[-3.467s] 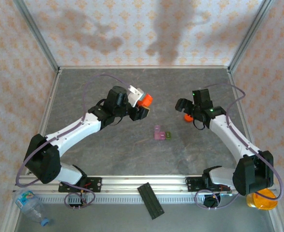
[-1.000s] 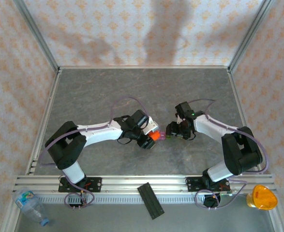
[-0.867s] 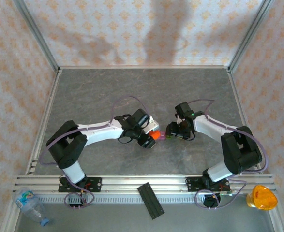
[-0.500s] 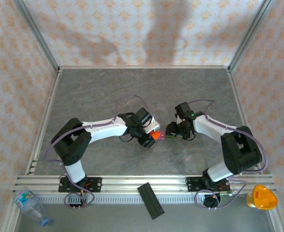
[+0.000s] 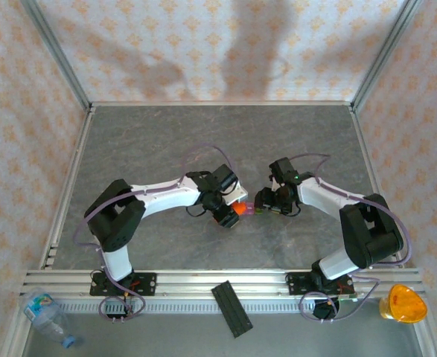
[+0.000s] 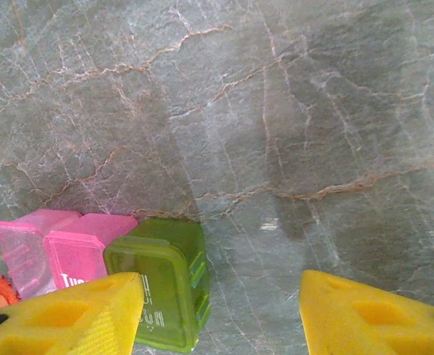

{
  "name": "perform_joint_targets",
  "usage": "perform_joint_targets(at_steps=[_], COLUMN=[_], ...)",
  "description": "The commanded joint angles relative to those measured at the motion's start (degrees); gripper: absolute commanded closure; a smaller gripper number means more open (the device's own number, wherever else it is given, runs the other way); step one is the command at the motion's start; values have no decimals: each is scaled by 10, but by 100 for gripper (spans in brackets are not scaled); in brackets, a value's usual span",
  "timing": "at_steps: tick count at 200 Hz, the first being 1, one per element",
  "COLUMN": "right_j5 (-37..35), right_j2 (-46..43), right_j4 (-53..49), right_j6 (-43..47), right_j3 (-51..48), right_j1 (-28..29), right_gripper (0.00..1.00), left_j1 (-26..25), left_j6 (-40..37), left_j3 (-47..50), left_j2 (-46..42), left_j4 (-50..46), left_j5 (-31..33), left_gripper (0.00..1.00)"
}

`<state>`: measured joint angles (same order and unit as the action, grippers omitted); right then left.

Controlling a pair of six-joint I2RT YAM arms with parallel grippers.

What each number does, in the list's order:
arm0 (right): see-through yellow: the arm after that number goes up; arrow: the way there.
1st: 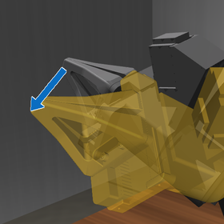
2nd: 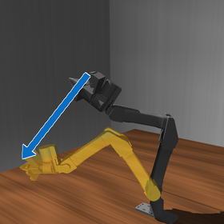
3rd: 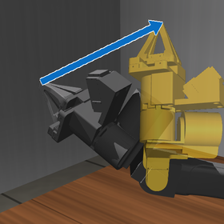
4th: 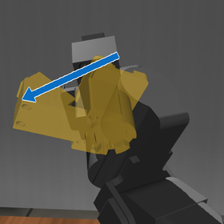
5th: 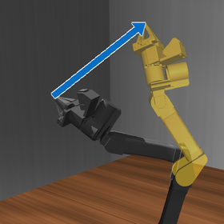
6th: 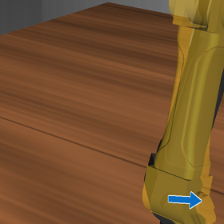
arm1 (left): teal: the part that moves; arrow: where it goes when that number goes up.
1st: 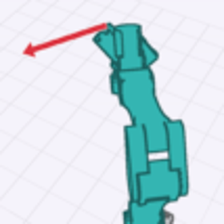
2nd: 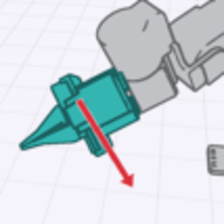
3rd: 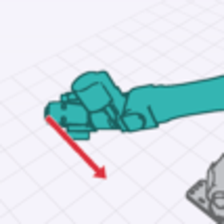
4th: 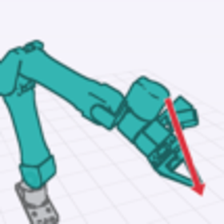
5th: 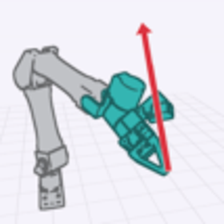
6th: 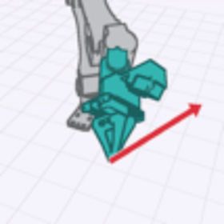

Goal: Sort the pills into containers

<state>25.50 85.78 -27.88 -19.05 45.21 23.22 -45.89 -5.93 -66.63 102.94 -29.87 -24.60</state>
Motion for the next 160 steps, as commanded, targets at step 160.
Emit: perform_joint_targets(at_steps=[160], right_j5=[-12], right_j2=[8], right_j4=[2], right_j6=[-10], right_j3=[-21], right_j1=[6], right_gripper=[43], left_j1=[-12], left_j6=[-36], left_j3=[-102], left_j2=[55], left_j4=[-131], left_j5=[66], left_gripper=[100])
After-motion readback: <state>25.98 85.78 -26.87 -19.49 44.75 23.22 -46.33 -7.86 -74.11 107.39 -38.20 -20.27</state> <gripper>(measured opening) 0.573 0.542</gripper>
